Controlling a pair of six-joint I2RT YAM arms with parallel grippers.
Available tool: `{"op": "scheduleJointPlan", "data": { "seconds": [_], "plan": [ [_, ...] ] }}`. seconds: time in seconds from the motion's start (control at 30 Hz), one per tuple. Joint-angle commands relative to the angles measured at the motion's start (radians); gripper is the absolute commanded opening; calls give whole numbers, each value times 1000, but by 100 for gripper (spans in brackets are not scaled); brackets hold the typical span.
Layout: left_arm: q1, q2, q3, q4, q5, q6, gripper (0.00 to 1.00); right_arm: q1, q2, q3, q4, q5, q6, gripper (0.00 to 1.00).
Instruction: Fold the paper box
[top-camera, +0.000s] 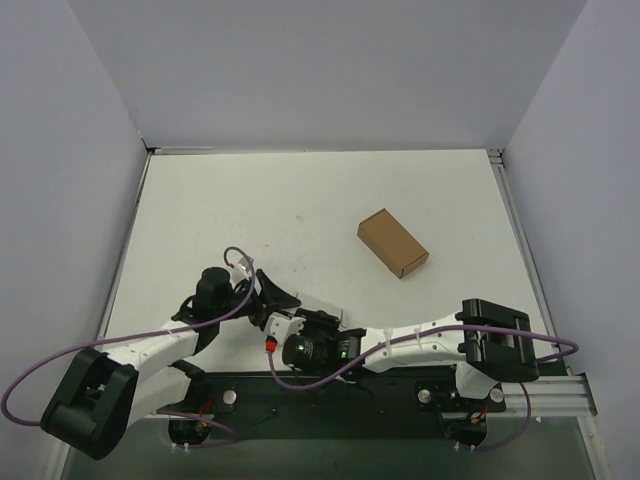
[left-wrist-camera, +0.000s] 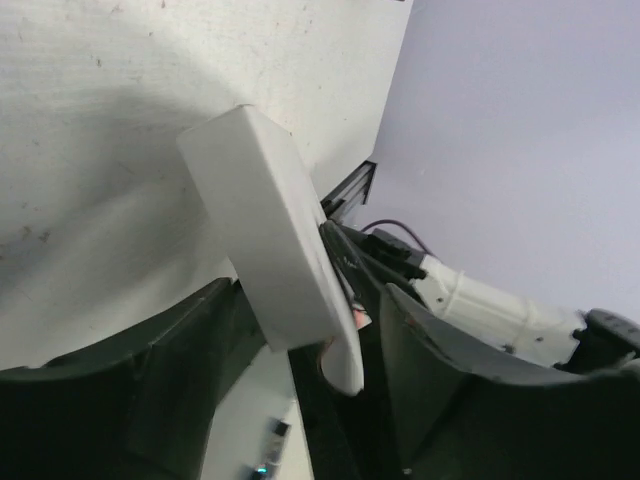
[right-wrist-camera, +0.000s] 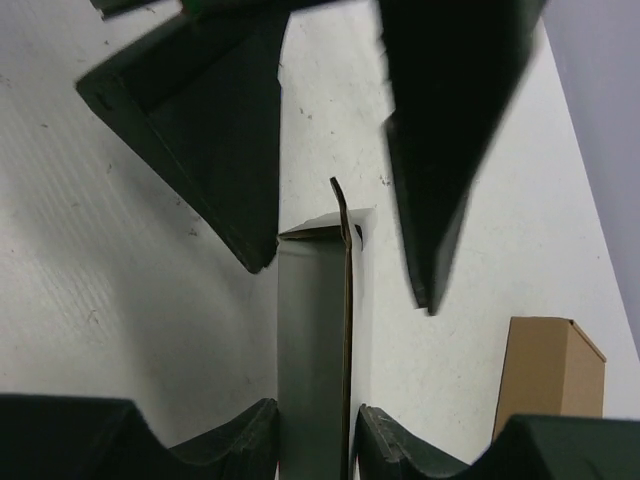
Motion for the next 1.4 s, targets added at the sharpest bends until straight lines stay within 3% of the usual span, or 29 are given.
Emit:
{"op": "scheduleJointPlan", "data": {
  "seconds": [0.0,0.13,0.27,0.43,0.5,0.53,0.6,0.77,0.97,1.17,1.37],
  "plan": [
    [50,-60,37,-30,60,82,82,-44,-73,34,-131,-102,2,21],
    [186,-114,86,-185,63,226,91,-108,-161,40,-203,-295,19,19],
    [248,-174,106,-188,40,352,91,-221,-245,10,-223,-481,5,18],
    [245,-194,138,-170,55,515,87,-387,-319,-4,-228,-802,-24,18],
    [234,-206,183,-237,38,673,84,-465,-331,-3,-235,-941,-27,18],
    [231,-212,221,-312,21,696,84,-487,-333,3,-242,-984,-29,18],
    [210,-238,243,-291,41,733,80,-534,-331,26,-277,-1085,-30,19],
    [107,-258,428,-498,-6,1027,79,-571,-316,71,-369,-1199,-52,19],
    [-134,-159,562,-696,-143,1349,79,-594,-317,83,-378,-1291,-55,19],
    [-154,-114,564,-613,-53,1359,70,-610,-314,92,-383,-1363,-55,19],
    [-172,-48,568,-607,-3,1368,69,-613,-307,94,-383,-1382,-56,19]
  ]
}}
